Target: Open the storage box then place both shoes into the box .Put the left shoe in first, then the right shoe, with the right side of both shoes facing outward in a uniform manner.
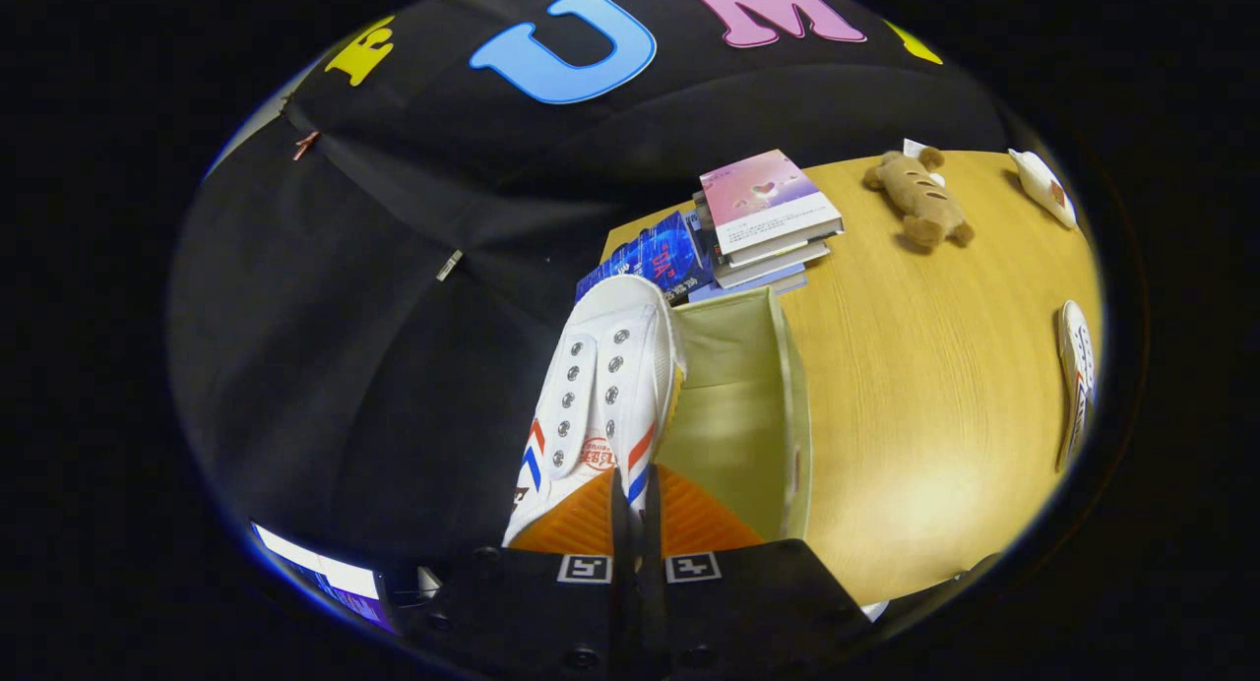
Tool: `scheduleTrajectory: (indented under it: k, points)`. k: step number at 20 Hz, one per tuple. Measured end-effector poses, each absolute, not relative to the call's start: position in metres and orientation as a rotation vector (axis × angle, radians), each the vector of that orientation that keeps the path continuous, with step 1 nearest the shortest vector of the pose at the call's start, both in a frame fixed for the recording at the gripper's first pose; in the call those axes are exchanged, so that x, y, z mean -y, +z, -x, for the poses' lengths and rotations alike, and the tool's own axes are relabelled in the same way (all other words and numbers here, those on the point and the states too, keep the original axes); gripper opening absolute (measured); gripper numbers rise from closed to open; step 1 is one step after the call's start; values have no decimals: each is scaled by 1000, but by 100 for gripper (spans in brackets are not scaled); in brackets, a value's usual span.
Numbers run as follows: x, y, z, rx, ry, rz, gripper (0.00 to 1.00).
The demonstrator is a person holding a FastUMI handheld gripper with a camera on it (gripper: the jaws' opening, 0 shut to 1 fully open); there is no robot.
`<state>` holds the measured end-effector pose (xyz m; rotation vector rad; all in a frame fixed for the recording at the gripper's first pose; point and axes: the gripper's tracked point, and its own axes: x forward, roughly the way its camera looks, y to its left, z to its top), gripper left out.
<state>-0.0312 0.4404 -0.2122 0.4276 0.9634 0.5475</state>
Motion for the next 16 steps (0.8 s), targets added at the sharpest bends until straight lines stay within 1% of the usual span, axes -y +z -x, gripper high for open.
scheduleTrajectory:
  k: [6, 7, 8, 10, 12, 13, 14, 15, 16]
  points:
    - [-466, -267, 32, -1045, 503, -307, 5]
    - [-469, -278, 38, -1080, 506, -289, 6]
    - [-480, -283, 44, -1109, 547, -301, 10]
    - [-491, -278, 55, -1114, 630, -303, 39]
    - [-483, -271, 55, -1059, 679, -252, 83]
    - [-474, -264, 54, -1029, 692, -232, 90]
    - [-468, -256, 57, -1001, 707, -227, 92]
    - [-457, -245, 58, -975, 712, -225, 99]
    - [-444, -237, 56, -947, 707, -226, 99]
